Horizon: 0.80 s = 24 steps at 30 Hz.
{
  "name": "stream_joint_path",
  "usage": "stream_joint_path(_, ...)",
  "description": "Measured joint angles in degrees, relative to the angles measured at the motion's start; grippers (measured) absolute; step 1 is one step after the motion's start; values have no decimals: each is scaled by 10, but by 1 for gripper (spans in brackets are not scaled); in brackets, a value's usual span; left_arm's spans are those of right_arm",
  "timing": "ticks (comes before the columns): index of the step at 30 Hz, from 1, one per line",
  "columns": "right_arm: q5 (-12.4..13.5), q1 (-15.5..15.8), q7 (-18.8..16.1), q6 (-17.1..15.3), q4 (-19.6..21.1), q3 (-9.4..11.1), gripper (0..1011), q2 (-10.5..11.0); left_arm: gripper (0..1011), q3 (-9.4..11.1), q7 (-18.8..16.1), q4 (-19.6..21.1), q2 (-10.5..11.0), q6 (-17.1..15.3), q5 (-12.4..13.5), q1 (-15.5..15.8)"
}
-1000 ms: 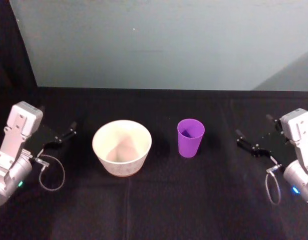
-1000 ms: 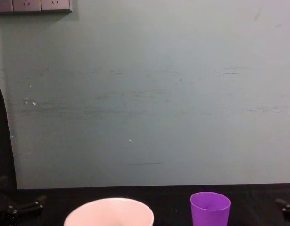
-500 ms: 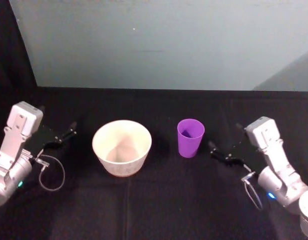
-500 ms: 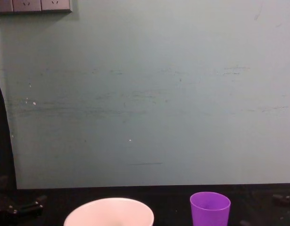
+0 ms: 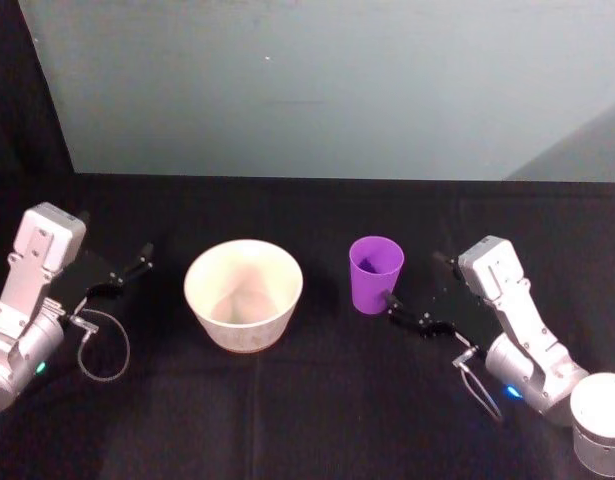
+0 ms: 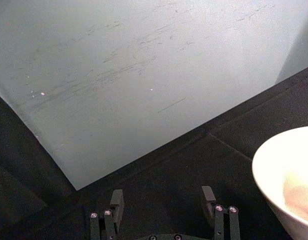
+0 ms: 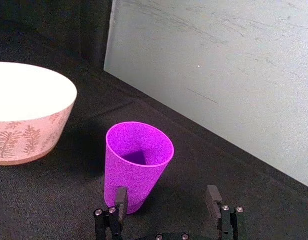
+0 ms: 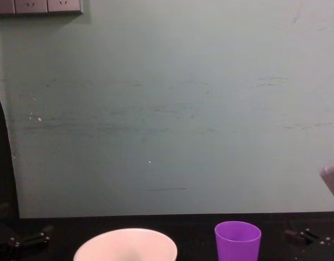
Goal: Pick up the cup and pour the mung beans from the cup into the bowl.
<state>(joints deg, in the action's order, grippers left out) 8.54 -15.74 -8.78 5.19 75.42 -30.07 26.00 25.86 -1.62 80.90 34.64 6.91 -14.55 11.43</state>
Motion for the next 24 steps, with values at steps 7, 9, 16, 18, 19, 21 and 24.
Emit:
stream_joint_path(7, 6, -5, -21, 3, -10, 8, 1003, -12, 1011, 0, 0, 0, 0, 0, 0, 0)
stream_joint_path(9, 7, -5, -25, 3, -11, 10, 1003, -14, 1011, 0, 0, 0, 0, 0, 0, 0)
stream_joint_path(16, 13, -6, -45, 4, -13, 17, 1003, -25, 1011, 0, 0, 0, 0, 0, 0, 0)
stream_joint_path(18, 12, -7, -48, 4, -14, 18, 1003, -28, 1011, 0, 0, 0, 0, 0, 0, 0)
stream_joint_path(19, 12, -8, -52, 4, -16, 18, 1003, -30, 1011, 0, 0, 0, 0, 0, 0, 0)
stream_joint_path(21, 11, -9, -55, 4, -17, 19, 1003, -33, 1011, 0, 0, 0, 0, 0, 0, 0)
stream_joint_path(24, 13, -11, -66, 5, -22, 22, 1003, -40, 1011, 0, 0, 0, 0, 0, 0, 0)
